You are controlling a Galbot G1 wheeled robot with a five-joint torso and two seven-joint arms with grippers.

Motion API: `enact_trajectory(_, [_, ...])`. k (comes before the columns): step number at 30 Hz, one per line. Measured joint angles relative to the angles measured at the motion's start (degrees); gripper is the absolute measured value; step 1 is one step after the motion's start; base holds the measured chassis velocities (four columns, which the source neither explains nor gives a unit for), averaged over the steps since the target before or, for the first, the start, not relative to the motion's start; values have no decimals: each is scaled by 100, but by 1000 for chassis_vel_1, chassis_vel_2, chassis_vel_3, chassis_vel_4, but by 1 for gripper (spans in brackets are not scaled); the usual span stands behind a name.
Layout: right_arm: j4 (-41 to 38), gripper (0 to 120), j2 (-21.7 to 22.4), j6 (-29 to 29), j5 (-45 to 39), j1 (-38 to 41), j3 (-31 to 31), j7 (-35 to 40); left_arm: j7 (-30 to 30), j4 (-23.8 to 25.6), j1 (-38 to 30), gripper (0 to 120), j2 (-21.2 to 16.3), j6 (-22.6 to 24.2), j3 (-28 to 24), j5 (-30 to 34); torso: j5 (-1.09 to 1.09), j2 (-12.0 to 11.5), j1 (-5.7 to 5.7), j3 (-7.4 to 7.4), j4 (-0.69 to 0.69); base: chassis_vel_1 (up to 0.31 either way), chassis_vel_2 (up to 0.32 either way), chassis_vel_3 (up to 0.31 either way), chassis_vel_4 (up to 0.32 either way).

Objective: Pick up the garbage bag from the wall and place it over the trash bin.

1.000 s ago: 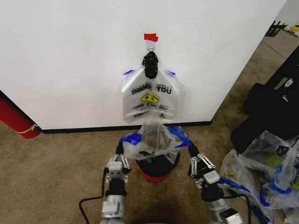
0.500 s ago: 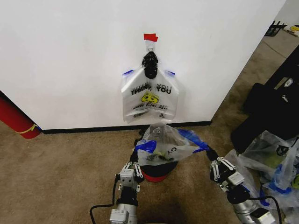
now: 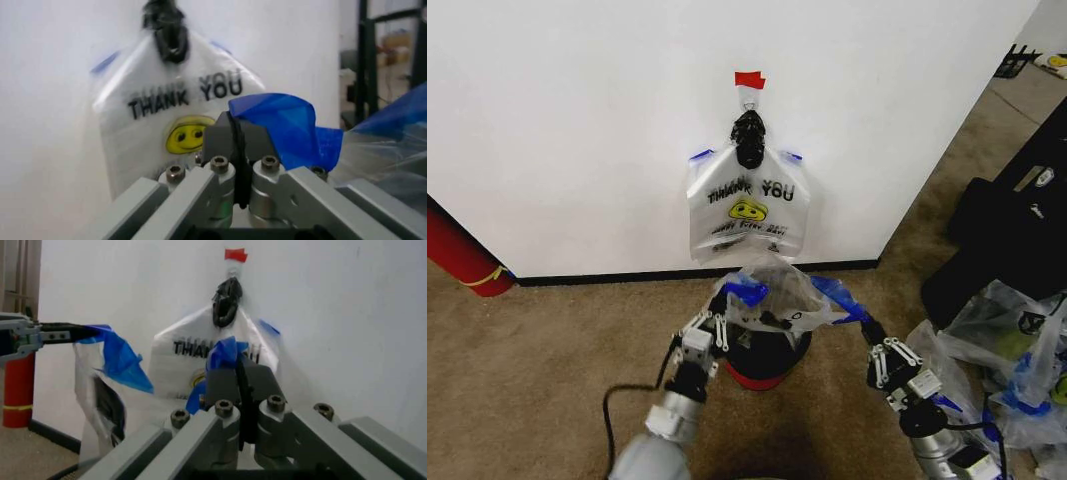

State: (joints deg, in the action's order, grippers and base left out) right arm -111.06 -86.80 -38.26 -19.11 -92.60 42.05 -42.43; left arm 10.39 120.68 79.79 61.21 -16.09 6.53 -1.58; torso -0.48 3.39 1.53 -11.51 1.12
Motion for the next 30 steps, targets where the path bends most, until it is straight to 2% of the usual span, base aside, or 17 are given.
enact_trajectory(5, [43, 0, 88, -28, -1, 16, -7, 4, 85, 15, 160, 0, -270, 9, -79, 1, 1, 0, 0, 0, -3, 0, 0, 0, 0])
enact_trajectory(10, [184, 0, 190, -29, -6, 18, 131, -113, 558, -188, 275, 0, -259, 2, -143, -149, 0, 0, 0, 0, -2, 0, 0, 0, 0])
enact_trajectory(13, [384, 0, 283, -29, -6, 2, 241, -450, 947, -313, 385, 0, -284, 90, -177, -345, 2, 0, 0, 0, -2, 0, 0, 0, 0])
enact_trajectory(19, [627, 0, 506, 80, -213, -106, 432, -1140, 1191, -346, 617, 0, -503, 34, -193, -717, 1, 0, 0, 1, -1, 0, 0, 0, 0])
enact_trajectory(23, [1126, 0, 619, 57, -319, -130, 570, -1651, 1344, -349, 959, 0, -639, -3, -256, -989, 2, 0, 0, 1, -2, 0, 0, 0, 0])
enact_trajectory(30, [1694, 0, 481, -188, -427, -90, 210, -1324, 1506, -721, 1152, 0, -676, -67, -348, -1424, 2, 0, 0, 1, -1, 0, 0, 0, 0])
